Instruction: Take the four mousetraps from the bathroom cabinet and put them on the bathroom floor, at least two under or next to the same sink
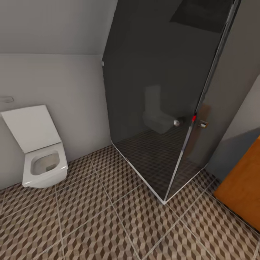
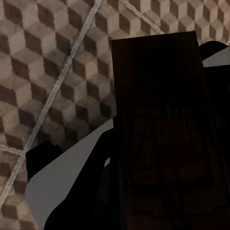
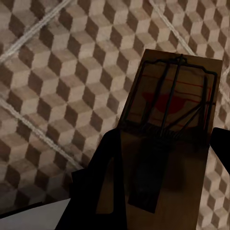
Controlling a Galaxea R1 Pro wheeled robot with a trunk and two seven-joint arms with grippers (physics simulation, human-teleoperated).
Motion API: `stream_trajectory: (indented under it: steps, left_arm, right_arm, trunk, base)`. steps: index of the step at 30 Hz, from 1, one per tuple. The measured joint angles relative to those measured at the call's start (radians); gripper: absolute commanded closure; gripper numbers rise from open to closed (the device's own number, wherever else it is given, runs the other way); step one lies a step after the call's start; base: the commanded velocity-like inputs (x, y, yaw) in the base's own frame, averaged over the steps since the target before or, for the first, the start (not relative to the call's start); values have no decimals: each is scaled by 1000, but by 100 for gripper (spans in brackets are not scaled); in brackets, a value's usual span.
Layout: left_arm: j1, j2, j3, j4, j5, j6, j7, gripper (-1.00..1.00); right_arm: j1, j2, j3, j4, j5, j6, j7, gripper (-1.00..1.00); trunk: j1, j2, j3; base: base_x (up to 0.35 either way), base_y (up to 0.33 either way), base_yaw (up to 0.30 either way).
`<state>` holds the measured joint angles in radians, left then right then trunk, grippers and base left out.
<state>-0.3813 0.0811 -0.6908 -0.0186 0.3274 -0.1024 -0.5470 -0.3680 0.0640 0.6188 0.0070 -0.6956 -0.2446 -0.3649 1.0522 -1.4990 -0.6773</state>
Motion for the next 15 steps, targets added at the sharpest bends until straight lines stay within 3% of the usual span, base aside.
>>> stream_trajectory:
  steps: [8,15]
  left_arm:
    - [0,0,0,0,0,0,0,100]
    - [0,0,1,0,0,0,0,100]
  right_arm:
    - [0,0,0,0,0,0,0,100]
    - [0,-5,1,0,4,0,0,100]
  trunk:
    - [0,0,0]
    - [0,0,0]
  base:
    - [0,0,289]
    - [0,0,66]
